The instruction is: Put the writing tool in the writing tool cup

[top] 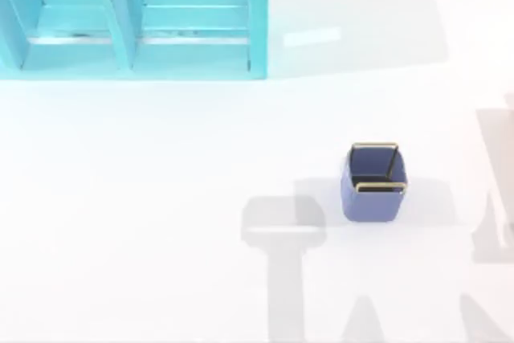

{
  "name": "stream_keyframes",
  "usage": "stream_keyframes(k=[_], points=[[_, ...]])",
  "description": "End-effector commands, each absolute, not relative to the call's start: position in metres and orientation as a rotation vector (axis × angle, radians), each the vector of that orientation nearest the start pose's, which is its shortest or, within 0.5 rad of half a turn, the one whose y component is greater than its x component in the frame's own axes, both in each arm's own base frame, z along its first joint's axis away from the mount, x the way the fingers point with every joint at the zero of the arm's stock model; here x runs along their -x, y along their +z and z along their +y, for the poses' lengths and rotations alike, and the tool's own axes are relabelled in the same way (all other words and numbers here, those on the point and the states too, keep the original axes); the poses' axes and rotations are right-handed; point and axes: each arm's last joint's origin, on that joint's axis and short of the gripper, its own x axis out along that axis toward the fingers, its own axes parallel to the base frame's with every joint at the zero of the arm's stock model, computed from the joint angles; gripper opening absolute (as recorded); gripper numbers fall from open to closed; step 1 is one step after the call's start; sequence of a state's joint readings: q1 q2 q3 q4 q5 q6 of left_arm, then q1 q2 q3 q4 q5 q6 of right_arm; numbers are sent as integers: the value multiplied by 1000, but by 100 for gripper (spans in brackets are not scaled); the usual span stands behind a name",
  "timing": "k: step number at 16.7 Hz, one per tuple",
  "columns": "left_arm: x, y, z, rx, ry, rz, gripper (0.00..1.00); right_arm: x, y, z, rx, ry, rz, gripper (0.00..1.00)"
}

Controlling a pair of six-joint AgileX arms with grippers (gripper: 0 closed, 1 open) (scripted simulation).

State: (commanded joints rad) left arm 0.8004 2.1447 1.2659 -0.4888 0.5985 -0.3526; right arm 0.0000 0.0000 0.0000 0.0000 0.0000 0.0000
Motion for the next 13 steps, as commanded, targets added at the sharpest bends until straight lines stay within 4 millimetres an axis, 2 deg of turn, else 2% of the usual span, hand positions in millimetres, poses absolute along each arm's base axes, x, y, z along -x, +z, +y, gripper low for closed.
stream_keyframes(k=[3,7,13], points=[[-292,63,262,1207,373,1033,100,-106,160,-1,0,0,0,100],[-292,63,262,1207,373,1034,100,-106,160,-1,0,0,0,100],[-292,63,262,1207,373,1034,55,-106,160,-1,0,0,0,100]])
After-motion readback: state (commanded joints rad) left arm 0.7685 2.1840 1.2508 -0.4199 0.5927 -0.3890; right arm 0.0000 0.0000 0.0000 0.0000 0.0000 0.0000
